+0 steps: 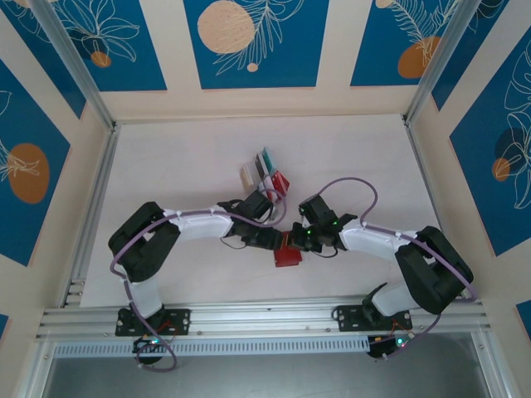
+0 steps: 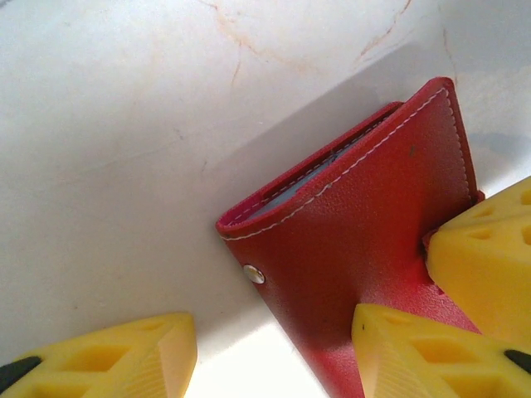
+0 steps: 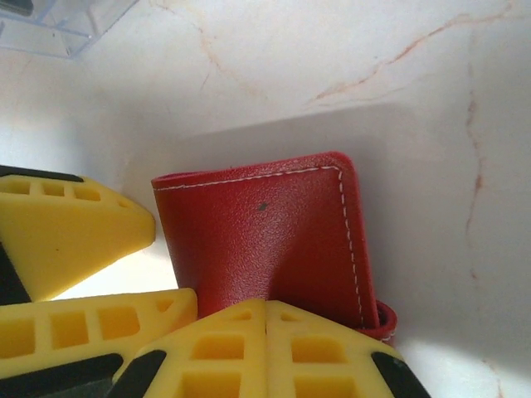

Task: Put the credit cards into the card holder

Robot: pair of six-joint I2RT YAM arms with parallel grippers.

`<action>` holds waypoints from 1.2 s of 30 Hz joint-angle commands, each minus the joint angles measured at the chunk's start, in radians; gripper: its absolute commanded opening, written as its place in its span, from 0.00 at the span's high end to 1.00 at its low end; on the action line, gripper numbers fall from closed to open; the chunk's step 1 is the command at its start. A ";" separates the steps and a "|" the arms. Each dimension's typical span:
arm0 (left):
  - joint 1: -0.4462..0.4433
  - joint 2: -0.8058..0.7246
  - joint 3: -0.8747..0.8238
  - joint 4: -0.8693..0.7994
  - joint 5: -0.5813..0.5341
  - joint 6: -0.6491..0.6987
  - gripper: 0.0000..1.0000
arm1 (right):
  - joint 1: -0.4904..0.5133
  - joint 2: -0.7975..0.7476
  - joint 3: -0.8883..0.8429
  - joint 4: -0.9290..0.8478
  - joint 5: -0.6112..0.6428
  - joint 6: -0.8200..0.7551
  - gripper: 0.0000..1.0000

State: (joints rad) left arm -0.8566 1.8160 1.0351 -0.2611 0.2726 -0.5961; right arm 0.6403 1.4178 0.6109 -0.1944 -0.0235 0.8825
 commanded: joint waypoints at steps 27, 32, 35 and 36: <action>0.320 -0.806 -0.407 0.086 -0.800 0.216 0.00 | -0.268 -0.320 0.302 -0.440 0.565 -0.210 0.00; 0.323 -0.807 -0.529 0.345 -1.047 0.373 0.00 | -0.384 -0.426 0.154 -0.232 0.787 -0.343 0.00; 0.329 -0.784 -0.641 0.639 -1.148 0.523 0.00 | -0.474 -0.486 -0.028 0.111 0.650 -0.583 0.01; 0.339 -0.777 -0.639 0.651 -1.175 0.527 0.00 | -0.501 -0.499 -0.097 0.220 0.597 -0.645 0.01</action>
State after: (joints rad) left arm -0.5385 1.0248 0.4286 0.1169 -0.7097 -0.2173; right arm 0.1886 0.9466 0.6380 -0.2947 0.6056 0.4694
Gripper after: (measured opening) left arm 0.998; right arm 0.994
